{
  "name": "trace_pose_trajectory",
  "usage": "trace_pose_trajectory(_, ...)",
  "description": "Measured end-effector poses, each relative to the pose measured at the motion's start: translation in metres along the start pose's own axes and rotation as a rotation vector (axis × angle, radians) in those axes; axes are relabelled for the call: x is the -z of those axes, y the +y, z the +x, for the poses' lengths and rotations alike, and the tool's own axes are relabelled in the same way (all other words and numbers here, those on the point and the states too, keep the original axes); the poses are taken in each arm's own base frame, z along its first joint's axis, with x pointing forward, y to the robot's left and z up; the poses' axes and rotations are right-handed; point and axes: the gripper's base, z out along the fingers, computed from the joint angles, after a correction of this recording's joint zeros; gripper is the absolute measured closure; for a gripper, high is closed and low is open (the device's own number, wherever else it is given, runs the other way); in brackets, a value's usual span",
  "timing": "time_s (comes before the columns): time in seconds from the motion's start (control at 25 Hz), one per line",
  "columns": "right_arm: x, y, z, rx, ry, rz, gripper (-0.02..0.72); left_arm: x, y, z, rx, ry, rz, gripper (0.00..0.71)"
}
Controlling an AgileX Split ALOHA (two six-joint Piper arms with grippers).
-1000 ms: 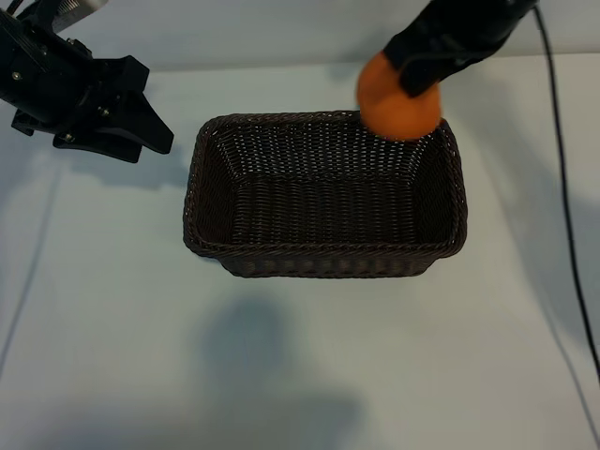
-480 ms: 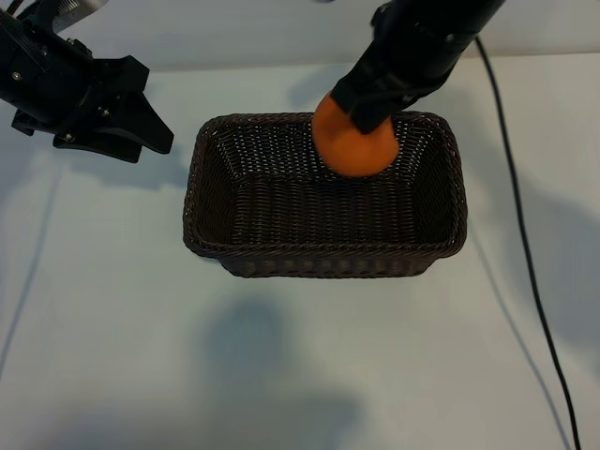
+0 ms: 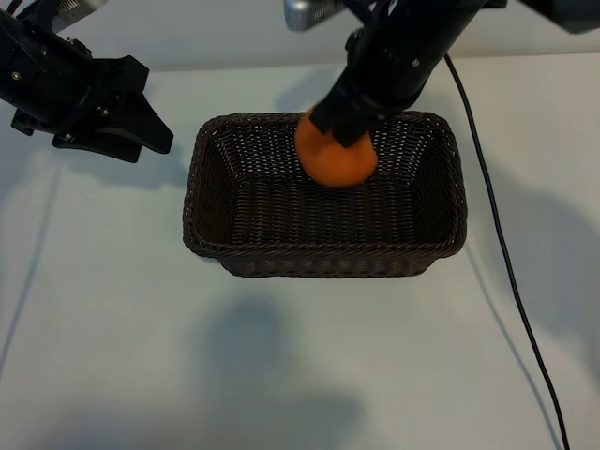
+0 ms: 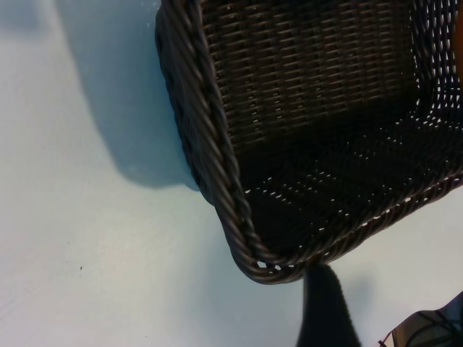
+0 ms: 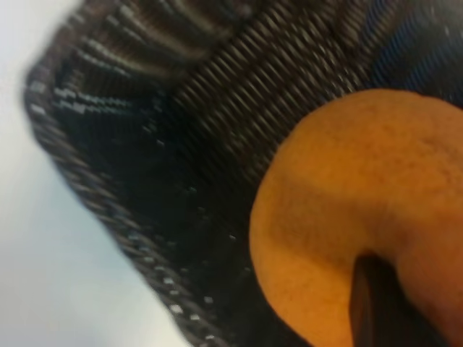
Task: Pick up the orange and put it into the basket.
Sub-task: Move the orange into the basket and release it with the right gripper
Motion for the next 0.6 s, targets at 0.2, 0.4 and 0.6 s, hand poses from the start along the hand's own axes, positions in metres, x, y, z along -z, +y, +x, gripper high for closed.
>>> trace_pose_trajectory(0.2,-0.027,-0.011,0.003,0.0,0.069,0.022,0.616,0.0,0.0,0.0,0.0,0.0,0.0,0.236)
trace_pose_trajectory(0.4,-0.045,-0.016,0.005,-0.01,0.109,0.015,0.616,0.0,0.0,0.0,0.0,0.0,0.0,0.237)
trace_pose_trajectory(0.6,-0.058,-0.019,0.007,-0.017,0.135,0.011,0.616,0.0,0.0,0.0,0.0,0.0,0.0,0.237)
